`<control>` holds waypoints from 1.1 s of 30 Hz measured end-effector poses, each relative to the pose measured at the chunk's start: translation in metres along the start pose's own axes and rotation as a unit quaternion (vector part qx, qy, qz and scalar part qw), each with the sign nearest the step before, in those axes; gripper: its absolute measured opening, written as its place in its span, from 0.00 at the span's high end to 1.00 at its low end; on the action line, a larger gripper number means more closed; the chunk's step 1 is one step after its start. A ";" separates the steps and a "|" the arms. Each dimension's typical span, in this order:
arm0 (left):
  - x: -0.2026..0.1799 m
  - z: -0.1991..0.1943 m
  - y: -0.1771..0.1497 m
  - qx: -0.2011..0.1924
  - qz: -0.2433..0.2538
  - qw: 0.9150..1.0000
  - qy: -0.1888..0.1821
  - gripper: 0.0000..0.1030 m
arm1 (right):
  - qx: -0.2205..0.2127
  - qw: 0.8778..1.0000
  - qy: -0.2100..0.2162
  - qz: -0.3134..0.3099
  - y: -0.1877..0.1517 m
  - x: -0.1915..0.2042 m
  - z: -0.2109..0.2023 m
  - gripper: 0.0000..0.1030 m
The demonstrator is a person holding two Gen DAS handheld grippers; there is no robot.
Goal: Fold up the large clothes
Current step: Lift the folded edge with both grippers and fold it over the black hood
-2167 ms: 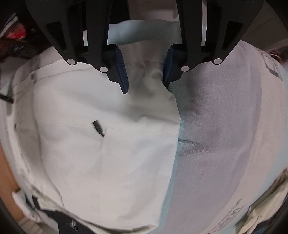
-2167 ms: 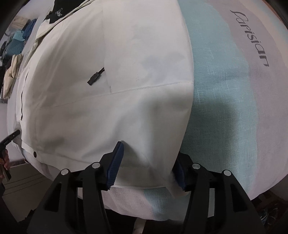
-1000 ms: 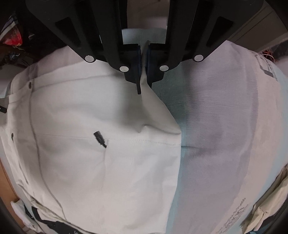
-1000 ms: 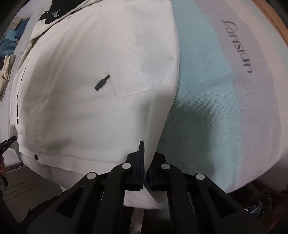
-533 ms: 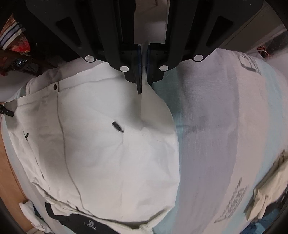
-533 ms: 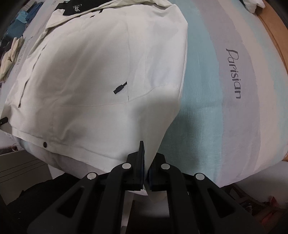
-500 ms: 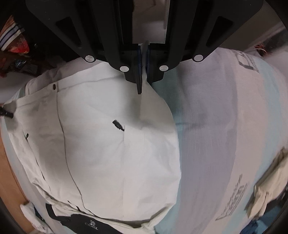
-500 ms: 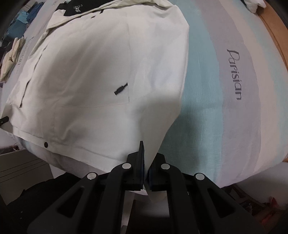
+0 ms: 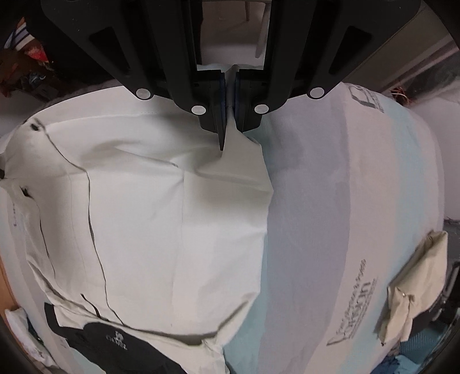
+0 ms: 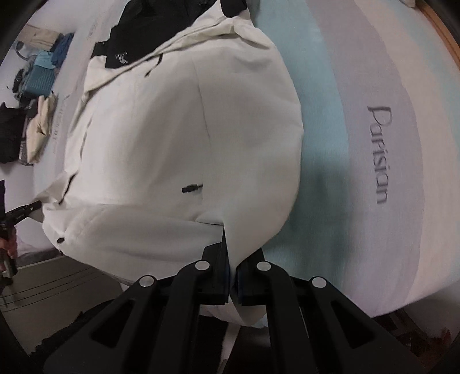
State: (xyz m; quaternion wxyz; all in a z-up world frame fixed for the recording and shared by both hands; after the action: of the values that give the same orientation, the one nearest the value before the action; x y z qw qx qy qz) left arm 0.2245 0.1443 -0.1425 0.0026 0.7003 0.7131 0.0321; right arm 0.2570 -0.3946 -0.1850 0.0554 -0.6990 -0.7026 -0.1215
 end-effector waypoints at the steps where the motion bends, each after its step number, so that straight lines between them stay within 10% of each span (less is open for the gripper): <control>1: 0.001 -0.001 0.007 0.000 -0.009 1.000 0.001 0.98 | 0.000 1.000 0.003 -0.001 0.001 -0.002 -0.001 0.98; 33: -0.001 -0.006 0.234 -0.111 0.048 0.992 -0.030 0.97 | -0.068 0.993 -0.087 -0.040 0.225 0.014 -0.009 0.98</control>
State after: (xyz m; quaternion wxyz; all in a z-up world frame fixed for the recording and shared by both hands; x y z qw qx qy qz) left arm 0.4577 0.1470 -0.1248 0.1005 0.7298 0.6702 0.0903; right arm 0.4798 -0.3850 -0.1517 -0.0583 -0.6807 -0.7220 -0.1097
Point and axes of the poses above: each gripper's, at about its wrist camera, not at the fingertips, and z roughly the way its jaws point, x to its left, y to its top, the point moved 5 cm from there along z, roughly the way its jaws point, and after that the axes turned 6 degrees about -x, right-handed, at the moved point
